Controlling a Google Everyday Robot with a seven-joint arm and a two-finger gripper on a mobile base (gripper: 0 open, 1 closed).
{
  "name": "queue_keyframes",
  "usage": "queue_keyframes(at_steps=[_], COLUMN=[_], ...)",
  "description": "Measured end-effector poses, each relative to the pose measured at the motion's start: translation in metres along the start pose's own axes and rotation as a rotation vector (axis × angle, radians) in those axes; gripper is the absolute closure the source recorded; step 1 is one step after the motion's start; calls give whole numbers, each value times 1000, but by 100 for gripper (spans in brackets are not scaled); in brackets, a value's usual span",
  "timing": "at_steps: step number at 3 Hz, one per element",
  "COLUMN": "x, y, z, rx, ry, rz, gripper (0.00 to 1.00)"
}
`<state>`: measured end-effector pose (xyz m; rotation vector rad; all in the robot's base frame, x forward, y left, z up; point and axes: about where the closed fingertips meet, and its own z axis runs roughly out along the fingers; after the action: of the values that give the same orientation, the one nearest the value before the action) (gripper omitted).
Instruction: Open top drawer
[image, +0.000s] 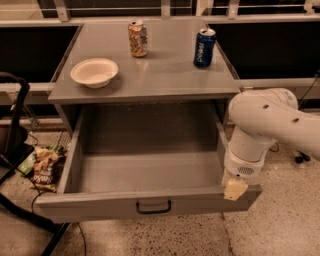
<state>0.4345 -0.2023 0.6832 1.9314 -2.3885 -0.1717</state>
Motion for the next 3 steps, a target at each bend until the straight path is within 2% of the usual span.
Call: queue_keyframes(at_steps=[1, 2, 3], x=[0, 0, 0], y=[0, 0, 0], z=[0, 0, 0], rx=[0, 0, 0], ry=[0, 0, 0], rz=[0, 0, 0], gripper=[84, 54, 29])
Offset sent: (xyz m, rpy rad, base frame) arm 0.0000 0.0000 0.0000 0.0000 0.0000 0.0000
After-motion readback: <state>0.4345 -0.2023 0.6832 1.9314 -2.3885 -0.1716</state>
